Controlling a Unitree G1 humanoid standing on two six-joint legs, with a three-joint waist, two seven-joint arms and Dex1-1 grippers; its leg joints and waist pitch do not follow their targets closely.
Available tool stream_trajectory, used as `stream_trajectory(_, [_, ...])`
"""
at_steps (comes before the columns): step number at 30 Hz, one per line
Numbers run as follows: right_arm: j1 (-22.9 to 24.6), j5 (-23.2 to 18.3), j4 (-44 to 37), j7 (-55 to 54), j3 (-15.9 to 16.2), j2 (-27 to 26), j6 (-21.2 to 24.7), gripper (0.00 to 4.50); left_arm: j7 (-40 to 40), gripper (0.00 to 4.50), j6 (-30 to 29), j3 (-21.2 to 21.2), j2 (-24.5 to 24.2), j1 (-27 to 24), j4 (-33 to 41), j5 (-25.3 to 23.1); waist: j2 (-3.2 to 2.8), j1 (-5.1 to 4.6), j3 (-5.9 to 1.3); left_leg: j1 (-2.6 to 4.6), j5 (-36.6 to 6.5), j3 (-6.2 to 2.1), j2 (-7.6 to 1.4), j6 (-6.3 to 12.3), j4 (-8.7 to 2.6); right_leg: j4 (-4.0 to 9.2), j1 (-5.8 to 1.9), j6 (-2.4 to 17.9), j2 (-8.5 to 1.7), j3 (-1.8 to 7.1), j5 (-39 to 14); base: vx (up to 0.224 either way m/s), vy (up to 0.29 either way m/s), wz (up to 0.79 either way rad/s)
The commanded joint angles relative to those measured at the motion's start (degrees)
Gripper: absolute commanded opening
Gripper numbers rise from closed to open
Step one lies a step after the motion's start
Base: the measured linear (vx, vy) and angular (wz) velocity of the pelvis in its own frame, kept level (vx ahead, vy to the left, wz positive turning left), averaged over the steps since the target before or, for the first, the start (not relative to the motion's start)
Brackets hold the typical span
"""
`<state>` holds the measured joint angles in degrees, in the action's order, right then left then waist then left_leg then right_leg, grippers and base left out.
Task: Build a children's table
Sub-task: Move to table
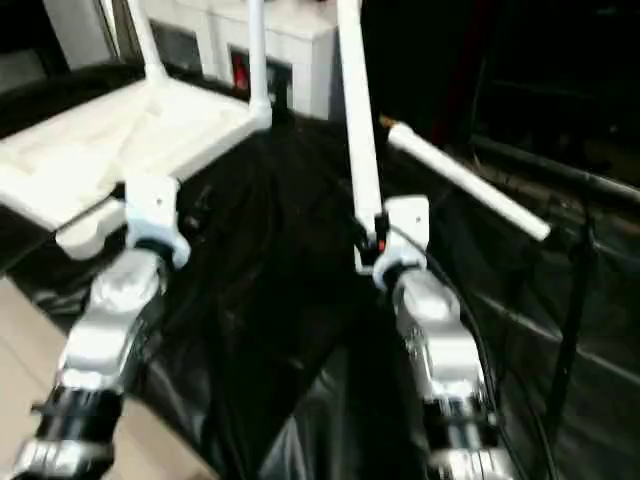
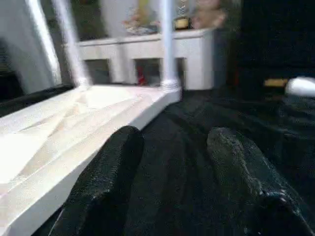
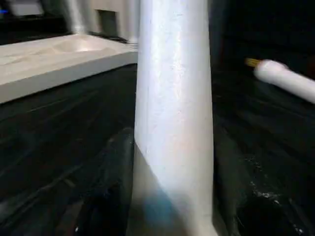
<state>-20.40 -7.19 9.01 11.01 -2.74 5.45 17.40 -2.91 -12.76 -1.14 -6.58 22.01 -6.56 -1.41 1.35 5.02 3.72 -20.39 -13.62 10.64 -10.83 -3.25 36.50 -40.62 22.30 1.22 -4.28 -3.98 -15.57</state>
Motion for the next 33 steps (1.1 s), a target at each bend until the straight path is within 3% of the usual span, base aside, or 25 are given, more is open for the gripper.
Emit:
stream_trajectory(1, [-0.8, -0.4, -1.1, -0.3, -0.3, 0.0, 0.3, 1.93, -0.1, 2.64, -0.7, 0.1, -0.2, 0.8, -0.3, 0.0, 0.92, 1.19, -4.07, -1.88, -1.2, -2.59, -0.25, 0.92, -0.83, 11.49, -2.81, -7.6, -8.17, 6.98, -46.4, 0.034, -0.061, -0.13])
stream_trajectory(2, [-0.9, -0.5, -1.0, -0.4, -0.4, 0.1, 0.3, 1.93, -0.1, 2.64, -0.7, 0.1, -0.2, 0.8, -0.4, 0.0, -0.29, 1.82, -4.53, -0.78, 0.8, -2.8, -1.23, -0.54, -3.73, 9.81, -1.52, -5.3, -4.99, 4.8, -29.8, 0.0, 0.0, 0.0])
stream_trajectory(3, [-0.9, -0.6, -1.0, -0.5, -0.5, 0.0, 0.4, 1.93, -0.1, 2.64, -0.7, 0.1, -0.2, 0.9, -0.5, 0.0, -0.61, 1.33, -4.77, -0.51, 1.4, -2.99, -1.69, -0.92, -4.34, 8.54, -1.39, -2.9, -3.77, 4.14, -19.2, 0.0, 0.0, 0.0])
stream_trajectory(4, [-1.0, -0.5, -0.9, -0.7, -0.6, 0.2, 0.3, 1.93, -0.2, 2.64, -0.7, 0.1, -0.1, 0.9, -0.5, -0.1, -1.14, 0.76, -4.7, -0.8, -0.1, -2.88, -1.89, -1.32, -4.67, 7.65, -1.27, 1.4, -2.52, 3.57, -5.9, 0.0, 0.0, 0.0])
stream_trajectory(5, [-1.0, -0.4, -0.9, -0.8, -0.7, 0.2, 0.3, 1.93, -0.2, 2.64, -0.7, 0.1, -0.1, 1.0, -0.6, -0.1, -1.27, 0.23, -4.77, -0.85, -1.9, -3.04, -2.08, -1.82, -5.11, 7.13, -1.83, 4.9, -2.59, 3.38, 0.5, 0.0, 0.0, 0.0])
stream_trajectory(7, [-1.0, -0.4, -0.8, -0.8, -0.8, 0.2, 0.3, 1.93, -0.2, 2.64, -0.7, 0.1, -0.2, 1.1, -0.7, 0.0, -1.53, -0.19, -4.8, -1.01, -3.1, -2.92, -2.14, -0.77, -5.33, 7.33, -2.3, 8.6, -2.92, 3.14, 4.7, 0.005, 0.058, -0.01])
stream_trajectory(9, [-1.0, -0.4, -0.8, -0.9, -0.9, 0.2, 0.3, 1.93, -0.2, 2.64, -0.7, 0.1, -0.2, 1.1, -0.8, 0.0, -1.61, -0.37, -4.66, -0.94, -4.2, -2.82, -2.23, -0.48, -5.46, 7.65, -2.24, 9.4, -3.1, 3.17, 4.2, -0.002, 0.058, -0.03])
stream_trajectory(10, [-0.9, 0.1, -0.8, -1.6, -1.1, 0.4, 0.4, 1.93, -0.2, 2.64, -0.7, 0.1, -0.1, 1.2, -0.9, 0.0, -1.55, -0.69, -4.58, -1.03, -5.4, -2.84, -2.26, -0.31, -5.73, 7.9, -2.57, 9.5, -3.25, 3.07, 2.6, -0.004, 0.057, -0.04])
stream_trajectory(13, [-1.0, 0.5, -0.5, -2.4, -1.4, 0.6, 0.4, 1.93, -0.3, 2.64, -0.7, 0.1, -0.1, 1.1, -0.9, 0.0, -1.33, -1.05, -4.23, -0.7, -8.7, -2.46, -2.22, -0.47, -5.93, 8.91, -2.21, 8.8, -3.5, 3.38, -3.4, -0.003, 0.017, -0.01])
stream_trajectory(20, [-2.4, 1.6, 2.5, -4.9, -3.6, 2.8, 0.7, 1.93, -2.4, 2.64, -0.5, 1.6, -1.0, 0.6, -0.7, -0.4, -1.11, -1.32, -4.22, -0.74, -8.7, -2.18, -2.06, -0.52, -5.9, 9.34, -2.01, 7.7, -3.57, 3.51, -6.0, 0.0, 0.0, 0.0])
stream_trajectory(25, [-7.3, 3.0, 11.8, -4.3, -7.6, 13.0, 1.2, 1.93, -6.2, 2.64, -0.3, 3.3, -2.6, 0.0, -0.5, -0.3, -0.8, -1.55, -4.23, -0.62, -8.0, -1.81, -1.82, -0.18, -5.46, 9.4, -2.02, 7.8, -3.38, 3.42, -5.8, 0.0, 0.0, 0.0])
stream_trajectory(27, [-7.7, 3.3, 12.9, -4.4, -7.9, 14.2, 1.2, 1.93, -6.7, 2.64, -0.4, 3.5, -2.7, -0.2, -0.4, -0.3, -0.57, -1.55, -4.27, -0.86, -6.9, -1.58, -1.64, 0.35, -5.24, 9.39, -2.13, 7.8, -3.35, 3.48, -5.2, 0.0, 0.0, 0.0])
stream_trajectory(28, [-9.2, 4.6, 17.4, -3.3, -8.1, 18.6, 2.5, 1.93, -8.5, 2.64, -0.8, 4.2, -2.8, -0.5, 0.1, 0.4, -0.5, -1.54, -4.37, -1.09, -6.0, -1.62, -1.6, 0.86, -5.16, 9.31, -2.38, 7.9, -3.44, 3.44, -4.6, 0.0, 0.0, 0.0])
stream_trajectory(33, [-11.2, 7.2, 24.6, -1.1, -6.7, 26.0, 4.2, 1.93, -10.8, 2.64, -1.3, 6.1, -3.7, -0.9, 1.2, 0.2, -0.15, -1.66, -4.36, -1.2, -5.5, -1.39, -1.49, 2.5, -4.75, 9.42, -2.45, 9.6, -3.35, 3.25, -4.7, 0.0, 0.0, 0.0])
